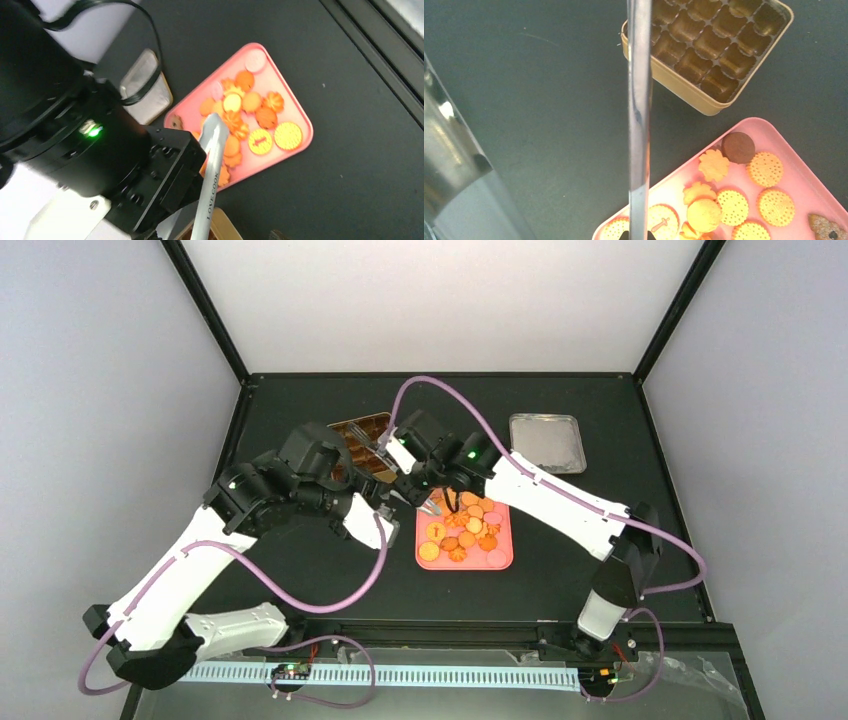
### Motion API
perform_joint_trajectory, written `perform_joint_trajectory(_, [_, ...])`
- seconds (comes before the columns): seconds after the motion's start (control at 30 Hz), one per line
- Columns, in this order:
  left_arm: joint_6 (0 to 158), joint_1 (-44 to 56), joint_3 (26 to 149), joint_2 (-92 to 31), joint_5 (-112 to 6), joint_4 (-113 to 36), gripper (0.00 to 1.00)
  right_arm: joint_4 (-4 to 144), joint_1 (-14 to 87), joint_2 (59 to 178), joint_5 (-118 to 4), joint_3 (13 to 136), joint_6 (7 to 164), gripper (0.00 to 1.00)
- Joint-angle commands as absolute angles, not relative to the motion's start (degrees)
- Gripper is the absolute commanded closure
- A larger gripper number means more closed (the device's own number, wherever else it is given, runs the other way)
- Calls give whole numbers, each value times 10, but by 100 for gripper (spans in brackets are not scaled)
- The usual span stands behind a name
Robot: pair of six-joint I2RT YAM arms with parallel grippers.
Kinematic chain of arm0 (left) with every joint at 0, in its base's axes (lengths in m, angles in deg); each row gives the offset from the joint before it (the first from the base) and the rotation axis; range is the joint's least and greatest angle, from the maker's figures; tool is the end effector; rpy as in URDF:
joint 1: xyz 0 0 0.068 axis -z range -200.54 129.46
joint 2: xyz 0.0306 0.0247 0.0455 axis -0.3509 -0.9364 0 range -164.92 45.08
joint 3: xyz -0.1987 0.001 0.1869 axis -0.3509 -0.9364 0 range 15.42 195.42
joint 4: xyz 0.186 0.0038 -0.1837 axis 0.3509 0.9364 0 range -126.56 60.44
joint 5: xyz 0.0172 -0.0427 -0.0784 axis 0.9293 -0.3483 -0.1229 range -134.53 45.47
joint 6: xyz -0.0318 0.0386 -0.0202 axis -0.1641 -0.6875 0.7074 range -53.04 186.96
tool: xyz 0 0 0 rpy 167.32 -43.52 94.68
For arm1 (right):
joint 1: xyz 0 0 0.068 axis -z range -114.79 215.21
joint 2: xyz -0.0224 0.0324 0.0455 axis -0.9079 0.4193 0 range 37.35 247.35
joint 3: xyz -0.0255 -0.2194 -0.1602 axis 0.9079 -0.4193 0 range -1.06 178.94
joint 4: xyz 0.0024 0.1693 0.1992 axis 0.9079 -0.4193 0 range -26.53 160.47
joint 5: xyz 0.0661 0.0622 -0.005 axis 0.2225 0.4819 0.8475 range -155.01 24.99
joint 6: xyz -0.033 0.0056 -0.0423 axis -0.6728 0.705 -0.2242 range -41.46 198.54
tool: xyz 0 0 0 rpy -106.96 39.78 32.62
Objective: Pack the cookies
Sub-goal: Pass from the right arm to the left
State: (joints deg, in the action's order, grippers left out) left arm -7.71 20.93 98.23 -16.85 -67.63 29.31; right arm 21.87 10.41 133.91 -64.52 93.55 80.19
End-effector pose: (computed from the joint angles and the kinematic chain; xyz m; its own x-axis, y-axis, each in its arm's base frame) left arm 0.1247 -0.1289 0.4143 0.6480 0.6113 -0.4544 0.7269 -0.3181 0.6087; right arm 0.2111 0.2998 0.3427 -0.4684 -0.6143 -0.6350 -0.8072 0.5898 0.0249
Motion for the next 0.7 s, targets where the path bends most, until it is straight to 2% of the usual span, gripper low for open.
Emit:
perform_joint_trajectory(0.0, [-100,241,957,-157,-566,277,46,191,81,1361,-686,976,803,99])
perform_joint_trajectory(0.13, [-87,243,930,-151,-527,267,59,197,76,1359,-679,979,806,99])
perform_joint_trajectory(0.33, [-67,242,886,-135,-444,194,71,207,75,1340,-660,976,809,99])
perform_joint_trajectory(0.67, [-56,228,888,-129,-438,173,72,223,69,1313,-641,968,814,99])
